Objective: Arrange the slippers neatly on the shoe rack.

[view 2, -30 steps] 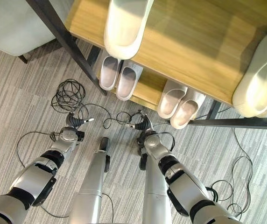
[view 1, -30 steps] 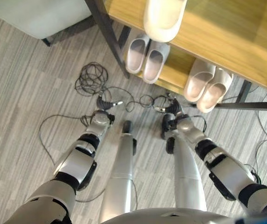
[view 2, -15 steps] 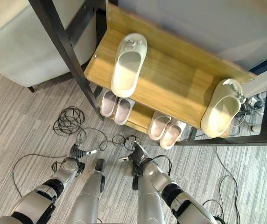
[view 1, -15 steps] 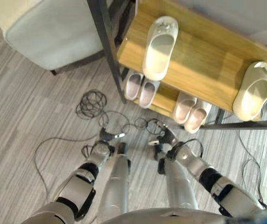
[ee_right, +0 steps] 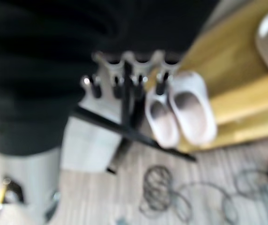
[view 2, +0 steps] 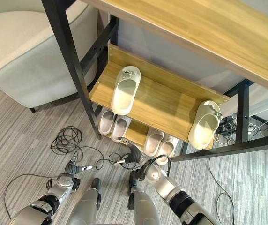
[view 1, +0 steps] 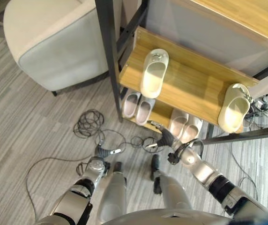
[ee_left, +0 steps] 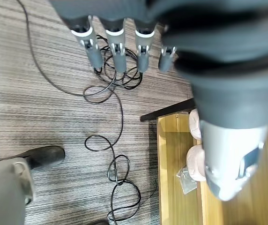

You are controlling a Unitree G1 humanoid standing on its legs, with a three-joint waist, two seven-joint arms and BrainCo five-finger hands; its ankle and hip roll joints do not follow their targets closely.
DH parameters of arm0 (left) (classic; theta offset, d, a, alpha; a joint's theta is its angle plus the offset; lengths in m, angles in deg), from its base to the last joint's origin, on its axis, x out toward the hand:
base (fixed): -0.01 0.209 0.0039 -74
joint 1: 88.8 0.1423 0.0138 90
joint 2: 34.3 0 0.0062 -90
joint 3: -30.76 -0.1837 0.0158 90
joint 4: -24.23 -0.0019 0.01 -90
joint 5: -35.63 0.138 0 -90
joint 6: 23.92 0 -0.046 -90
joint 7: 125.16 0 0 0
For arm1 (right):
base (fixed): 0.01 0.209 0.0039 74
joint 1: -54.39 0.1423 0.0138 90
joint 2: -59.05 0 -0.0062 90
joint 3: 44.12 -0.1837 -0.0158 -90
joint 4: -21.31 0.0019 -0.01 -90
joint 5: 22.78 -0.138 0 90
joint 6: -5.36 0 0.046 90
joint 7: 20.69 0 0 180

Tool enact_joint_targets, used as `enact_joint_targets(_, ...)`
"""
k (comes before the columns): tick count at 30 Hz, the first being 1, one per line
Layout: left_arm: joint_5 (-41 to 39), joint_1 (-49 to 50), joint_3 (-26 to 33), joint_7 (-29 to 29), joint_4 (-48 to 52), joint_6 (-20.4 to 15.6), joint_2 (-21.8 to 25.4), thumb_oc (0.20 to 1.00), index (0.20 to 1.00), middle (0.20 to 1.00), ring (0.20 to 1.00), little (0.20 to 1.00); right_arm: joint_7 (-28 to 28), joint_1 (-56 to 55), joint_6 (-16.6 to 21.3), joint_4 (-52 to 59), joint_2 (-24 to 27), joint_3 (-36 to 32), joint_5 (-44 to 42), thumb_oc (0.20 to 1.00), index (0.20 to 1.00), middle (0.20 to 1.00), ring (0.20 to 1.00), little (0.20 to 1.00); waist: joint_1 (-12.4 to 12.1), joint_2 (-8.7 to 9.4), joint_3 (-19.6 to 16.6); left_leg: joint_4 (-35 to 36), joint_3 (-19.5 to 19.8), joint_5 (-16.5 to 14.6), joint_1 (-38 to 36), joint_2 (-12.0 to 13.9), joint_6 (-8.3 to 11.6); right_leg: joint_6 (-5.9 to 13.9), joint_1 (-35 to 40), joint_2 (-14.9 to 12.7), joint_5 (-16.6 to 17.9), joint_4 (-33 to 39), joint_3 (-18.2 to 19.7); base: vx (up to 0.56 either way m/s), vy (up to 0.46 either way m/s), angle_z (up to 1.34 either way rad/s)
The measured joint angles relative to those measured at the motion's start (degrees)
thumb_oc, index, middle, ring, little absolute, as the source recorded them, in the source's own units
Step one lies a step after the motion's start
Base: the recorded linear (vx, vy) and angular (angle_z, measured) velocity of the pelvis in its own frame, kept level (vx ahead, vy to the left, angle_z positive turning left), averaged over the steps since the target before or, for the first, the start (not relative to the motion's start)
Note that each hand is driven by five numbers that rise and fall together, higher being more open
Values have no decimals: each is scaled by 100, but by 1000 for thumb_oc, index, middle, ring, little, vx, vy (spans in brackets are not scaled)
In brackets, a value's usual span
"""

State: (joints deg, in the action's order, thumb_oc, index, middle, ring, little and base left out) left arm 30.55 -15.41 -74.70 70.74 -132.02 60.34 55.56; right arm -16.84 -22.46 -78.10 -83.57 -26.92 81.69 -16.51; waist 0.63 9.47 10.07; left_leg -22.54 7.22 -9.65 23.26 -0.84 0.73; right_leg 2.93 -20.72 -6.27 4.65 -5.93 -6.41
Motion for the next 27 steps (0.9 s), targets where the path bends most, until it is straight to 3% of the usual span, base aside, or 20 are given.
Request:
enact_joint_targets(2, -1, 147, 33, -63, -1, 42, -12, 1000, 1000, 1000, 1000, 1000, -79, -89, 24, 437, 189, -53, -4, 1000, 1000, 1000, 1000, 1000, 6, 8, -32, 79, -21, 3, -192, 5, -10, 10, 206, 6, 7, 148, 3, 51, 8, -5)
enact_joint_targets(12, 11, 509, 55, -229, -3, 64, -124, 1000, 1000, 1000, 1000, 1000, -347, -175, 12, 964, 206, -118, -35, 1000, 1000, 1000, 1000, 1000, -11, 79, -497, 382, -62, 7, -680, 16, -16, 33, 657, 11, 106, 404, 9, 53, 12, -2)
enact_joint_targets(16, 12, 698, 326, -211, 37, 96, -109, 1000, 1000, 1000, 1000, 1000, -361, -198, 13, 1016, 270, -111, 57, 1000, 1000, 1000, 1000, 1000, -33, 84, -667, 482, -94, 9, -890, 16, -16, 38, 860, 9, 123, 503, 15, 46, 14, -1)
enact_joint_targets(20, 21, 1006, 437, -82, 1000, 148, 161, 1000, 1000, 1000, 1000, 1000, -365, -693, 14, 1135, 314, -182, 248, 1000, 1000, 1000, 1000, 1000, -76, 134, -798, 636, -124, 41, -1088, 13, -11, 41, 1031, 0, 68, 633, 22, -2, 6, -1)
enact_joint_targets(22, 5, 1252, 726, -63, 1218, -169, 242, 1000, 1000, 1000, 1000, 1000, -355, -918, 72, 733, 312, -180, 292, 1000, 1000, 1000, 1000, 1000, -136, 134, -849, 748, -123, 66, -1245, 17, -30, 57, 1197, -8, 58, 698, 20, 8, 35, -1)
enact_joint_targets(24, 8, 1399, 687, -30, 1350, -119, 418, 1000, 1000, 1000, 1000, 1000, -346, -1270, 71, 545, 362, -310, 311, 1000, 1000, 1000, 1000, 1000, -150, 69, -952, 811, -114, 71, -1330, 5, -24, 59, 1243, -11, 59, 736, 12, 16, 41, 6)
enact_joint_targets(27, 11, 1791, 702, 69, 2534, -228, 682, 1000, 1000, 1000, 1000, 1000, -349, -1646, 71, 437, 377, -602, 458, 1000, 1000, 1000, 1000, 1000, -140, -3, -980, 1016, -158, 138, -1589, 0, -35, 67, 1387, -32, 129, 745, 20, 15, 41, -7)
